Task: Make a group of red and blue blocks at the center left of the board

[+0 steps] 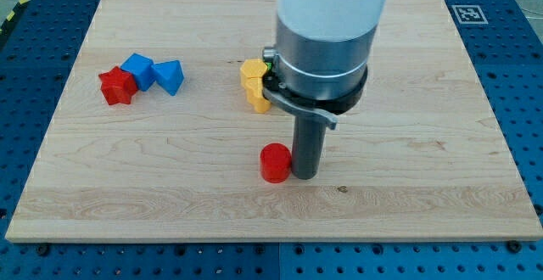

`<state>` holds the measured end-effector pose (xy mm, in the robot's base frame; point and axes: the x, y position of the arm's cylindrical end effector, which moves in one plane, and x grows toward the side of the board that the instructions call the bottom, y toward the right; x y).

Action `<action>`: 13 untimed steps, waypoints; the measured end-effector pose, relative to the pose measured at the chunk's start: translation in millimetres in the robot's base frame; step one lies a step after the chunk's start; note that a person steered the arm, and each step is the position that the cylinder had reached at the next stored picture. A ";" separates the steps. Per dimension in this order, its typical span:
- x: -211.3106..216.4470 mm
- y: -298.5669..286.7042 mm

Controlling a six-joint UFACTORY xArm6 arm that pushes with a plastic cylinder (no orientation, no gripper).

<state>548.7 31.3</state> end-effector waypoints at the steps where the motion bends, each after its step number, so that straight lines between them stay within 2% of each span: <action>1: 4.0 11.8; 2: 11.5 1.3; 4: -11.3 -108.3; 6: -4.0 -41.1; 7: -21.1 -66.4; 8: -47.0 -122.9; 9: -54.3 -139.1; 10: -22.7 -137.3; 11: -21.5 -153.4; 12: -62.9 -176.9; 13: -77.6 -186.8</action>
<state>471.1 -155.4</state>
